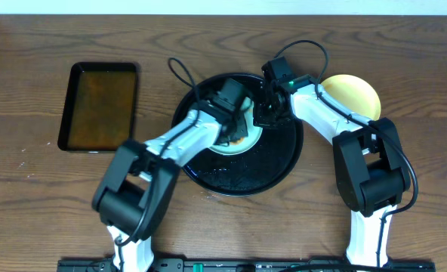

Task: Clean dirty plates on tray and stack at the side
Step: 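Scrub the light-blue plate with the sponge while the right gripper holds its rim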

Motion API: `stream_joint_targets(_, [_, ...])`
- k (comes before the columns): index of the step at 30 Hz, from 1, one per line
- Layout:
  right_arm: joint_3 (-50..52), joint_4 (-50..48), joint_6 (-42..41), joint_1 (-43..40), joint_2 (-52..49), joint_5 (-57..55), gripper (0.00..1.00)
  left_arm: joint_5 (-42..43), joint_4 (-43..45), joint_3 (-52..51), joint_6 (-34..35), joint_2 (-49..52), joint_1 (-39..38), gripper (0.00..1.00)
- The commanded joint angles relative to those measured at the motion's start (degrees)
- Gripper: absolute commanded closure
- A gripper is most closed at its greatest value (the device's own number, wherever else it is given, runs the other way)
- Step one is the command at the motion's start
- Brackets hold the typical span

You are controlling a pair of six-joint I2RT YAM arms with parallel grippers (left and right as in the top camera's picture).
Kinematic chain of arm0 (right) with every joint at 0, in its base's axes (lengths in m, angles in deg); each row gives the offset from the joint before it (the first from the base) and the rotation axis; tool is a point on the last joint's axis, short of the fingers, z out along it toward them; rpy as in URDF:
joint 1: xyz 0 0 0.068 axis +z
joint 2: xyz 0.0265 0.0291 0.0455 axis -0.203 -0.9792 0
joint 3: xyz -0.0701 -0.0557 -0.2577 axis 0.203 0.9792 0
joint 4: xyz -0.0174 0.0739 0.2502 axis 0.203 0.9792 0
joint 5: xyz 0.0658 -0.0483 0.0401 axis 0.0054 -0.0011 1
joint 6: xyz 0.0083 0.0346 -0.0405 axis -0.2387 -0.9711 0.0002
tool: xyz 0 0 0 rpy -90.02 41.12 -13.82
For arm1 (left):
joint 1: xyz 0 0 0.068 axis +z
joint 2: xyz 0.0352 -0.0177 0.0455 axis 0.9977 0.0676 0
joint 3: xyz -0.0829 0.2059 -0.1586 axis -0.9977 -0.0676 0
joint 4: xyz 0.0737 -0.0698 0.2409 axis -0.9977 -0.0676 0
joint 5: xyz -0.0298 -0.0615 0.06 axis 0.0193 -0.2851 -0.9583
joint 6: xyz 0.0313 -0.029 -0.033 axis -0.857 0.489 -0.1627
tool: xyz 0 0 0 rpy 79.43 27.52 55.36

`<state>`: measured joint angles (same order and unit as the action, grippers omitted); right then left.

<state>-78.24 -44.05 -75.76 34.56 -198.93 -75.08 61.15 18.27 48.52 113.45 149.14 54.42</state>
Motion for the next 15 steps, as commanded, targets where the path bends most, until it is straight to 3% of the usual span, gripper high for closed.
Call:
stream_joint_targets(1, [1.9,0.74,-0.63,-1.01,-2.4,-7.04,0.98,0.72,-2.64,-0.46,0.85,1.49,-0.63,0.92])
stream_joint_targets(5, [1.92,0.72,-0.63,-1.01,-2.4,-7.04,0.99,-7.08,-8.13,-0.42,0.59,0.85,0.04,0.93])
stream_joint_targets(10, [1.92,0.66,-0.63,-1.01,-2.4,-7.04,0.98,-26.99,-16.9,-0.42,0.57,-0.17,1.18,0.92])
stream_joint_targets(15, [1.92,0.63,-0.63,-1.01,-2.4,-7.02,0.99,-40.7,-18.4,0.26,-3.28,-1.53,2.21,0.93])
